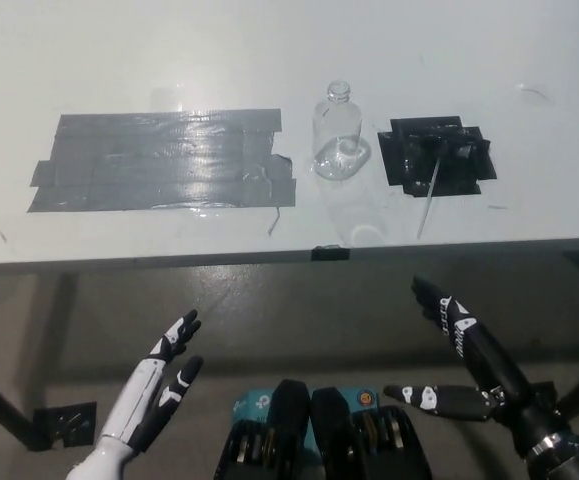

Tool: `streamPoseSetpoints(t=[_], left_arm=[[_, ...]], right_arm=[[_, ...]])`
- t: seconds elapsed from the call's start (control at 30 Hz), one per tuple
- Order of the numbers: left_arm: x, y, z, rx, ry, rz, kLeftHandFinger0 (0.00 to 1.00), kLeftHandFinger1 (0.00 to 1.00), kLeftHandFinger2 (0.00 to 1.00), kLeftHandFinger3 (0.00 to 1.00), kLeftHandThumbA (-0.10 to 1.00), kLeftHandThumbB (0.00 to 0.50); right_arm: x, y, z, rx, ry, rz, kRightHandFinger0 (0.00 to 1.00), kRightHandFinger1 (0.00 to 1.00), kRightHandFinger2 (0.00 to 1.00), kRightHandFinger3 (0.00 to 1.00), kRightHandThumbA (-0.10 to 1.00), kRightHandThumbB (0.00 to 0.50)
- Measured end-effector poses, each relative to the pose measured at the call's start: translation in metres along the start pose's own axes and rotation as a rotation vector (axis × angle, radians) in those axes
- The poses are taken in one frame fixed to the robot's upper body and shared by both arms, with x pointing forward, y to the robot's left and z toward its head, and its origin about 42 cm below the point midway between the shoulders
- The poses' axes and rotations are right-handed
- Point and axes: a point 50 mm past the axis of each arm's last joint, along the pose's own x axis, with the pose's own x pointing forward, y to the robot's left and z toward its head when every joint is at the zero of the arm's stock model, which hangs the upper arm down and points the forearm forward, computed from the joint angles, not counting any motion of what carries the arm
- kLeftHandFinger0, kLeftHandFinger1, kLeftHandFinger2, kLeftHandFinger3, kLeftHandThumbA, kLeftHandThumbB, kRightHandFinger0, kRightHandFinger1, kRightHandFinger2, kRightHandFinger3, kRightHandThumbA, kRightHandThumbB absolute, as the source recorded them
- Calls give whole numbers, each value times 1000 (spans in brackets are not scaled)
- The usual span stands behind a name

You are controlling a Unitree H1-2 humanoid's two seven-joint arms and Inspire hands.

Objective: The robot grabs the black lid of the spray bottle on the desk and places it on the black area of the desk

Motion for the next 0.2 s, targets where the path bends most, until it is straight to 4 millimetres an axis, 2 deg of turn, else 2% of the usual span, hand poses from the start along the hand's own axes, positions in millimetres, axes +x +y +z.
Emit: streamPoseSetpoints(t=[0.1,0.2], left_arm=[[-2,0,-1,-1,4,-1,1000,1000,1000,1000,1000,96],[-2,0,-1,-2,4,0,1000,1000,1000,1000,1000,101]], right_arm=[[0,1,-1,-1,4,5,1000,1000,1000,1000,1000,340],[0,2,-1,-3,4,9,1000,1000,1000,1000,1000,338]])
